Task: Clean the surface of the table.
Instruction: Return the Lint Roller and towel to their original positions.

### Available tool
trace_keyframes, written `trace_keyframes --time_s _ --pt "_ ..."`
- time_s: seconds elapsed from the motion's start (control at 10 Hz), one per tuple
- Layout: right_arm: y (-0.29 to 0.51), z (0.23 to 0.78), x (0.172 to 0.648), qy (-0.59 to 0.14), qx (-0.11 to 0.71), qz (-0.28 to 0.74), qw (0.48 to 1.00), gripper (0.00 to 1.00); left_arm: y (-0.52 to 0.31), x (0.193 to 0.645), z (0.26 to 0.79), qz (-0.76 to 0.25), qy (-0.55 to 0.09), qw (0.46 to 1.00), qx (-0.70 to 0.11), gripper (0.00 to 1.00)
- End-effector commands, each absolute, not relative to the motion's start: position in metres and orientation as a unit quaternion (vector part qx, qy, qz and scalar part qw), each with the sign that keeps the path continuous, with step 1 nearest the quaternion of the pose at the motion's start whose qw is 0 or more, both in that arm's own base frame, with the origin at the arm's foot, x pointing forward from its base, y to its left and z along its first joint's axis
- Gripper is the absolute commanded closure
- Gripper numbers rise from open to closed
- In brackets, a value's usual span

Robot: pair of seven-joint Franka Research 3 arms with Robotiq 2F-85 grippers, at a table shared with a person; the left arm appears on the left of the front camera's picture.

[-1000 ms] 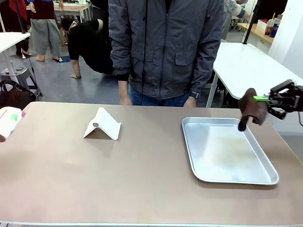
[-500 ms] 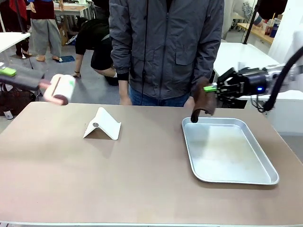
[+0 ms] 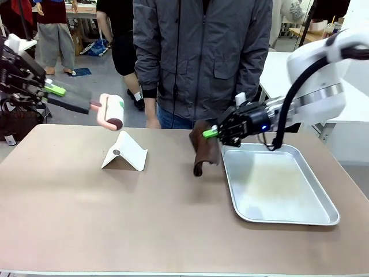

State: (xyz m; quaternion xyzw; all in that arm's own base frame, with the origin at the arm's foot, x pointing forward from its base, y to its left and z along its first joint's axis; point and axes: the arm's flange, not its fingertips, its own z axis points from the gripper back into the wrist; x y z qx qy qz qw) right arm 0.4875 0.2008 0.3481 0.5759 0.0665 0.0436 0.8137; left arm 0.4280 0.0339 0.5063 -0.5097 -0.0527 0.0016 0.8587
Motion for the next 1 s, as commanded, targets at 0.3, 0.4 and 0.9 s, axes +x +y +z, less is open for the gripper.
trace_keyframes --time_s 0.3,0.4,0.9 --pt "0.209 0.332 0.49 0.076 0.572 0.039 0.816 0.87 0.022 0.433 0.495 -0.004 -0.037 0.861 -0.507 0.78" --pt "0.209 0.332 0.49 0.076 0.572 0.039 0.816 0.87 0.022 0.433 0.495 -0.004 -0.037 0.861 -0.507 0.78" --pt "0.222 0.328 0.486 0.057 0.529 0.029 0.846 0.87 -0.027 0.461 0.499 -0.026 -0.012 0.907 -0.419 0.78"
